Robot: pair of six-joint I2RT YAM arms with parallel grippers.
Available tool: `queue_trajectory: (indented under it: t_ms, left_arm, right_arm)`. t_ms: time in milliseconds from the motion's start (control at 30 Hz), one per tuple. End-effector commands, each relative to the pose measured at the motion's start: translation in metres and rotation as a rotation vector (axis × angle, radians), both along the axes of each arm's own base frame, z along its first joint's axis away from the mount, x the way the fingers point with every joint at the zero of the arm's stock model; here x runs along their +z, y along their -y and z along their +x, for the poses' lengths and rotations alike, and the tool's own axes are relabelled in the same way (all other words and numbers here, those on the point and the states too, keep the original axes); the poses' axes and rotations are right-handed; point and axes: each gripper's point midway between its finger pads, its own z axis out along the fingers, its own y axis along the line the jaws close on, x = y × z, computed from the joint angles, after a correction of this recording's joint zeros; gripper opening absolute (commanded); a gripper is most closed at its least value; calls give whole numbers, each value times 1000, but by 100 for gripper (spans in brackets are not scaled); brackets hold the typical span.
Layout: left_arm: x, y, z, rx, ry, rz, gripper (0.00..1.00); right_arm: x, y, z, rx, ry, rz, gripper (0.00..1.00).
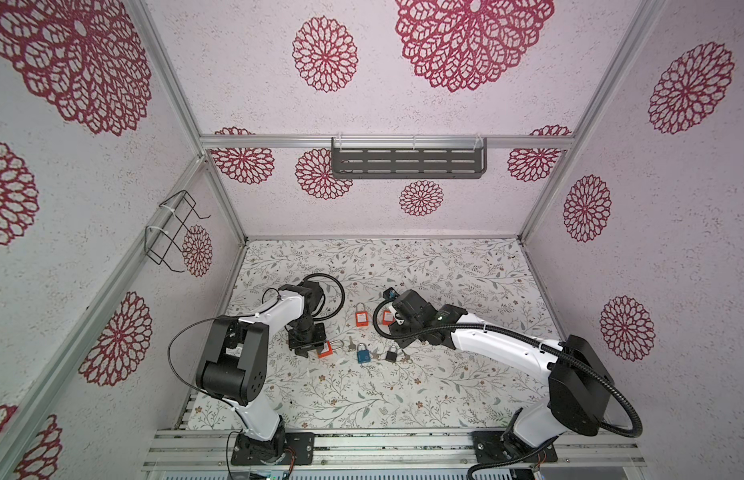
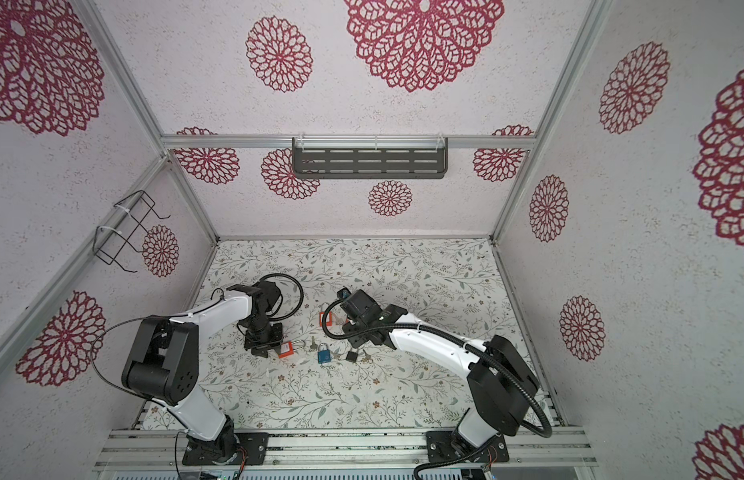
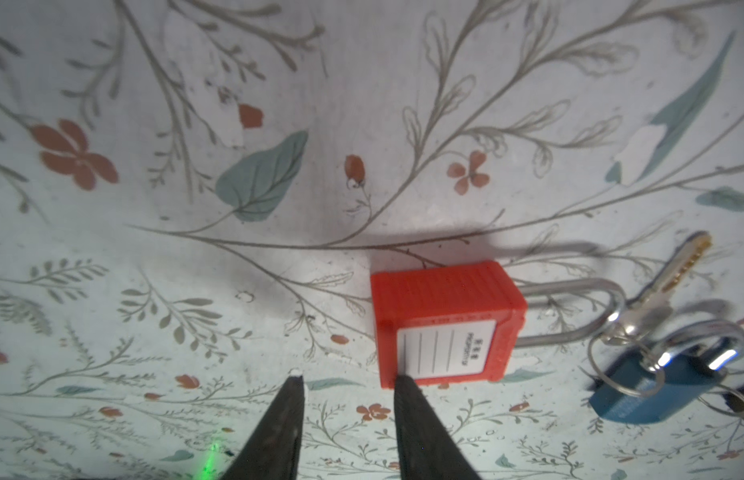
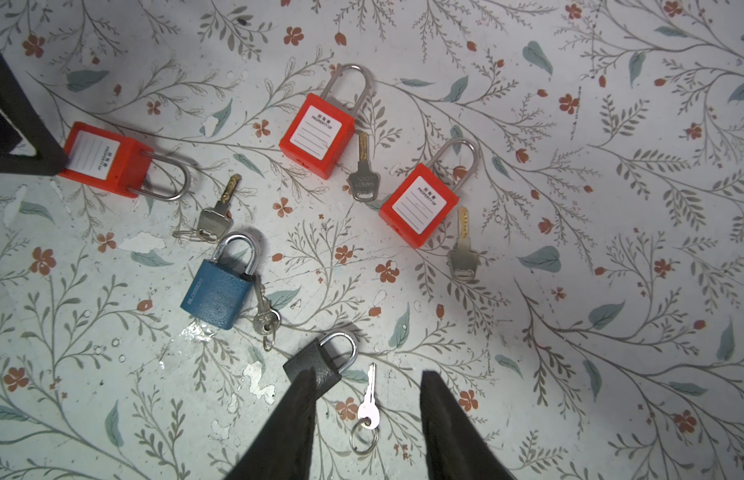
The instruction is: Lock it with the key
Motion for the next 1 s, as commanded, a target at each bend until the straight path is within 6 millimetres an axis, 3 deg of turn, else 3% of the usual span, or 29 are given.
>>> queue_trajectory:
  t_ms: [0, 167, 400, 967]
  left_arm:
    - [18, -4, 38, -10, 104, 26, 41]
    - [13, -16, 59, -8, 79, 56, 43]
    - [-15, -35, 50, -11, -26, 132, 43]
    - [-31, -9, 27, 8, -58, 75, 44]
  right_arm:
    - [19, -1, 2, 7, 37, 40, 44]
    - [18, 0, 2, 3, 29, 33, 44]
    - [18, 0, 2, -10, 25, 38, 44]
    - [14, 3, 2, -10, 25, 28, 44]
